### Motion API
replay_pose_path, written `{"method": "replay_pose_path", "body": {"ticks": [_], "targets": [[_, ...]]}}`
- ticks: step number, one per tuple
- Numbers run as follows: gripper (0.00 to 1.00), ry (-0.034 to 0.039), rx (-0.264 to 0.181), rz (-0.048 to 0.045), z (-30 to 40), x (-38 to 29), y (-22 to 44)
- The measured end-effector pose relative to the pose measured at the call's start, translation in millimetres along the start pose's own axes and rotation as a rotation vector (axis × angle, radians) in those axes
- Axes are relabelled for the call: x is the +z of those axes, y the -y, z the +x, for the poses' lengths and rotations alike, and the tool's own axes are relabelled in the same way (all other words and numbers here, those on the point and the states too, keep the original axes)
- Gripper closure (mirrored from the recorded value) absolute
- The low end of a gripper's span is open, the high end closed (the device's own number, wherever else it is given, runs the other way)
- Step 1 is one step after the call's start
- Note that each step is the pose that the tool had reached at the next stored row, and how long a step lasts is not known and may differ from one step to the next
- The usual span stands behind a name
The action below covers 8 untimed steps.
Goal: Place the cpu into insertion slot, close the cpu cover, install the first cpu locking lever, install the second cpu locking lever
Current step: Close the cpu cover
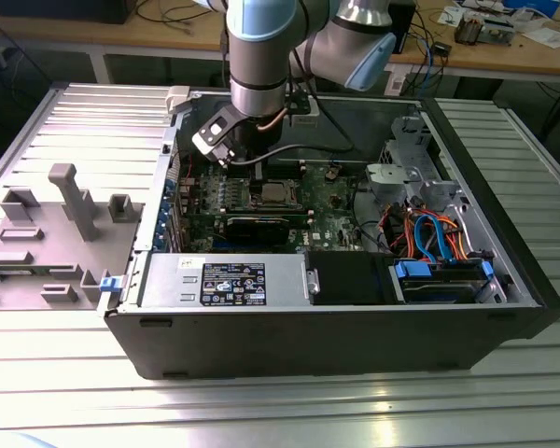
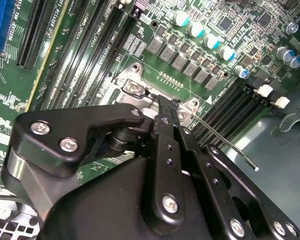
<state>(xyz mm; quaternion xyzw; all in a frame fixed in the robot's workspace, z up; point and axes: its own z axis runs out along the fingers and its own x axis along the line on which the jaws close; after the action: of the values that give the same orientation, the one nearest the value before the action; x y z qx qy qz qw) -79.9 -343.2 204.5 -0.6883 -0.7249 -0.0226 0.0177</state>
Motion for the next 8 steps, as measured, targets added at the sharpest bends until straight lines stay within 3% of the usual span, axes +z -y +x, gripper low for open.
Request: {"method": "replay_pose_path", "body": {"ticks": [8], "targets": [[0.89,-0.0001,0.0,0.0,0.3,-4.9,0.0]]}}
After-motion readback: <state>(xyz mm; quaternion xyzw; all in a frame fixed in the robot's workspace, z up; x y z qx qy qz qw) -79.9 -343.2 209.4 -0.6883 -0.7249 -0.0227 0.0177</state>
